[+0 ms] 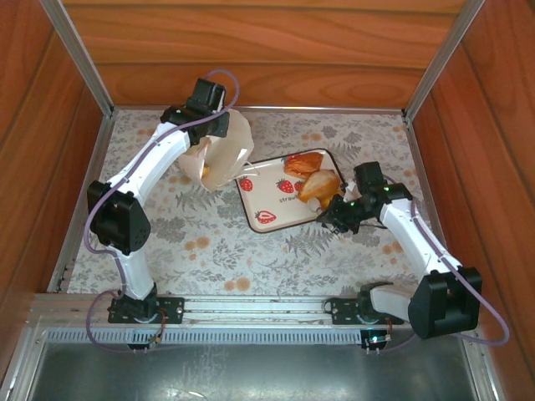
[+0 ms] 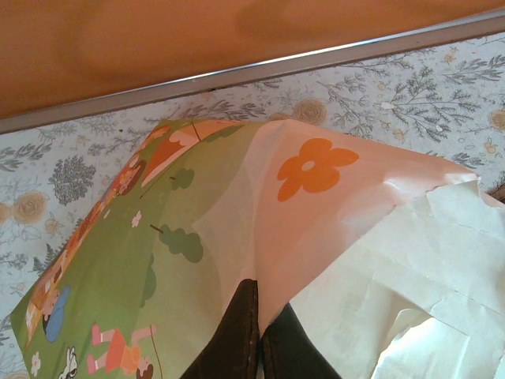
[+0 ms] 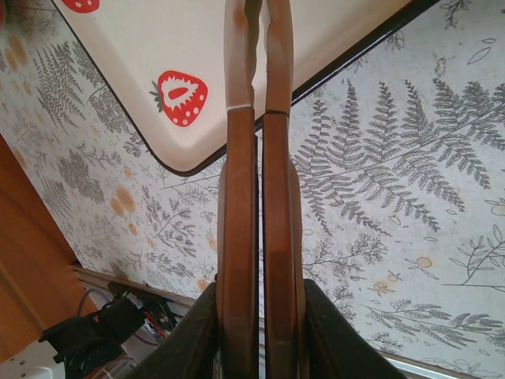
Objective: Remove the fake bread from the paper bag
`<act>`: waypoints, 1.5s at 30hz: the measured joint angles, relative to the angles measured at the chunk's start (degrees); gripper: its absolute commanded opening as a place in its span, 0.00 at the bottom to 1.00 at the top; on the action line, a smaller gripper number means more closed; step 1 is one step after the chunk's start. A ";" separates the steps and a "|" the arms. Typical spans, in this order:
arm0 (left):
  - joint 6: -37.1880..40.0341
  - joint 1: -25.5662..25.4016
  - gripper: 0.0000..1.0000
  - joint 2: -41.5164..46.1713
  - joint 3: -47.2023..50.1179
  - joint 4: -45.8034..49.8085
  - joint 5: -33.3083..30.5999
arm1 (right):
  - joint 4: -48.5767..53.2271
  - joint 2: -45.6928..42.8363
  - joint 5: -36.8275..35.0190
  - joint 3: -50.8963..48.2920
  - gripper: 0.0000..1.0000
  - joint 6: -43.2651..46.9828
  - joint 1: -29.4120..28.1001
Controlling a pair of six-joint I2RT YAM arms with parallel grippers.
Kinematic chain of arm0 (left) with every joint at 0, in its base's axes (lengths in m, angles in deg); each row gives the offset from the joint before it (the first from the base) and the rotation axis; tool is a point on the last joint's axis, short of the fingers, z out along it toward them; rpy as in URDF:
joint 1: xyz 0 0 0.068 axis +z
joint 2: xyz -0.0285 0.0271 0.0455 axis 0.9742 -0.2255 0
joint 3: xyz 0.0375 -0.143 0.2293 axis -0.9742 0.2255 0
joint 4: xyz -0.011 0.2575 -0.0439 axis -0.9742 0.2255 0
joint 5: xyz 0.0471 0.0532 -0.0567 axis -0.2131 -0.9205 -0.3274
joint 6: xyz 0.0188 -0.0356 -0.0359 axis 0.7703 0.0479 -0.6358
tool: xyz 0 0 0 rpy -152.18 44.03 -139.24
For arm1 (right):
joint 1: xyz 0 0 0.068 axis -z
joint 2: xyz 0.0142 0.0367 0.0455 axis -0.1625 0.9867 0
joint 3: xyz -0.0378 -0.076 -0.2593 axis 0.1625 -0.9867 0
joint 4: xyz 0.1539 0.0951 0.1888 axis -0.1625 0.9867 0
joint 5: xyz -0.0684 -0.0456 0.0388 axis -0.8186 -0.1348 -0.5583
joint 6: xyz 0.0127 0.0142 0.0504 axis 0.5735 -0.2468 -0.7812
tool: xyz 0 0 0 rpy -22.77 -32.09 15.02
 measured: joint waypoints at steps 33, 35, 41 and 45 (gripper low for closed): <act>0.00 0.00 0.00 0.00 0.00 0.00 -0.09 | 0.04 -3.72 1.55 0.87 0.32 -0.39 -0.98; 0.00 0.00 0.00 0.00 0.00 0.00 -0.09 | -0.09 -3.72 2.40 0.87 0.32 -0.42 -0.98; 0.00 0.00 0.00 0.00 0.02 0.00 -0.35 | -0.42 -3.72 5.29 4.37 0.33 -0.48 -1.01; 0.20 0.00 0.00 0.13 0.11 0.00 -0.37 | -1.95 -3.67 7.15 8.55 0.34 -0.59 -1.29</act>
